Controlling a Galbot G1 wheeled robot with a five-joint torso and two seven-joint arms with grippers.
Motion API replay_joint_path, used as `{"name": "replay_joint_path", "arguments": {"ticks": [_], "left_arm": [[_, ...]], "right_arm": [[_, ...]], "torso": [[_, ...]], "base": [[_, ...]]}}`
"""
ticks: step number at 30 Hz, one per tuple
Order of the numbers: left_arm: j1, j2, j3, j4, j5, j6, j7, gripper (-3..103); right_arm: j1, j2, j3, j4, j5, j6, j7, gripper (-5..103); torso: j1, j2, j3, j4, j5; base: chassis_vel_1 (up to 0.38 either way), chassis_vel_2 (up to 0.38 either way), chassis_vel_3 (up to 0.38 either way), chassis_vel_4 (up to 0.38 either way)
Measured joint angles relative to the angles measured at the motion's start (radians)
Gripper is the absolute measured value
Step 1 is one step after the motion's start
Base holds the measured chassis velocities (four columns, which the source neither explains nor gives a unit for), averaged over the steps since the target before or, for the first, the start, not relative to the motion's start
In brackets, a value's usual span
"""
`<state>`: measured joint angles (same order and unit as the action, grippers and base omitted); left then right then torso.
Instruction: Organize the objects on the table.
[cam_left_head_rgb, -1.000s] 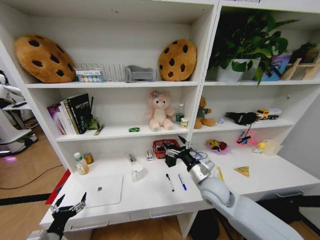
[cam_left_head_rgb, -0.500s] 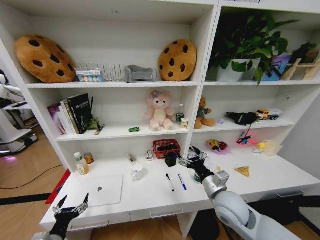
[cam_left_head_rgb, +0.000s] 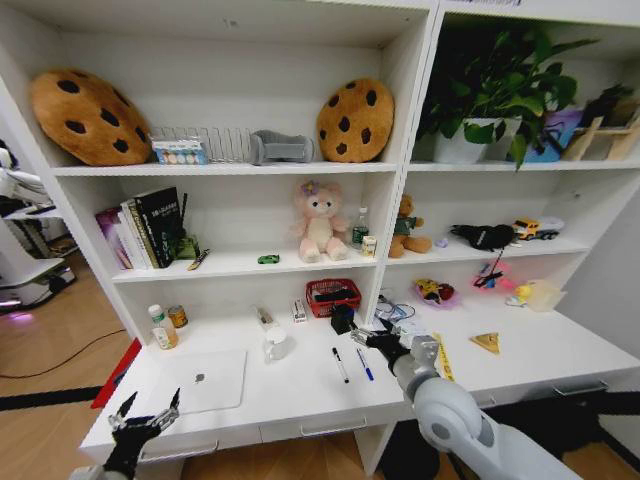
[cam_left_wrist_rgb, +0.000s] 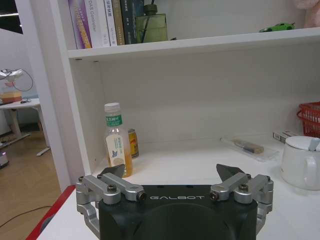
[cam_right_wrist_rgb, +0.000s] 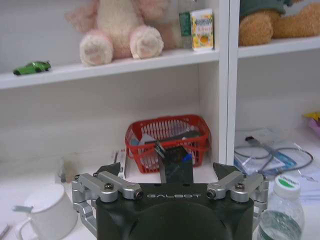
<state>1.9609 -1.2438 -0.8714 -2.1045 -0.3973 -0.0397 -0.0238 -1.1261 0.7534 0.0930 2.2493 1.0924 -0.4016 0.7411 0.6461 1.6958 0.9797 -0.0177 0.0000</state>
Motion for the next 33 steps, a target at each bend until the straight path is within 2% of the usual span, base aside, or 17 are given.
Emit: {"name": "replay_joint_path", "arguments": {"ticks": [1,2,4,6,11,22,33], "left_arm": [[0.0,-0.001,0.004,0.0,0.004,-0.001,0.0,100],[0.0,-0.001,0.004,0.0,0.004,-0.001,0.0,100],[0.001,-0.002,0.009,0.0,0.01,-0.001,0.0,100],[0.001,-0.002,0.01,0.0,0.012,-0.001,0.0,100],[0.005,-0.002,0.016,0.0,0.023,-0.001,-0.001,100],[0.0,0.001,0.011,0.011,0.022,0.001,-0.002,100],[0.0,0.014,-0.003,0.025,0.004,0.001,-0.004,100]], "right_arm": [[0.012,-0.001,-0.003,-0.006,0.054,-0.026,0.028,100],[0.012,-0.001,-0.003,-0.006,0.054,-0.026,0.028,100],[0.041,0.005,-0.017,-0.02,0.137,-0.06,0.064,100],[0.051,0.009,-0.022,-0.028,0.159,-0.069,0.072,100],[0.187,0.072,-0.104,-0.158,0.282,-0.13,0.116,100],[0.371,0.15,-0.236,-0.366,0.352,-0.179,0.137,100],[0.435,0.245,-0.296,-0.508,0.375,-0.196,0.14,100]], "torso": [[0.0,0.0,0.0,-0.0001,0.0],[0.0,0.0,0.0,-0.0001,0.0],[0.0,0.0,0.0,-0.0002,-0.0001],[0.0,0.0,0.0,-0.0002,-0.0002],[0.0,0.0,0.0,0.0001,0.0001],[0.0,0.0,0.0,0.0,-0.0002],[0.0,0.0,0.0,0.0,0.0]], "base": [[0.0,0.0,0.0,0.0],[0.0,0.0,0.0,0.0],[0.0,0.0,0.0,0.0],[0.0,0.0,0.0,0.0],[0.0,0.0,0.0,0.0],[0.0,0.0,0.0,0.0],[0.0,0.0,0.0,0.0]]}}
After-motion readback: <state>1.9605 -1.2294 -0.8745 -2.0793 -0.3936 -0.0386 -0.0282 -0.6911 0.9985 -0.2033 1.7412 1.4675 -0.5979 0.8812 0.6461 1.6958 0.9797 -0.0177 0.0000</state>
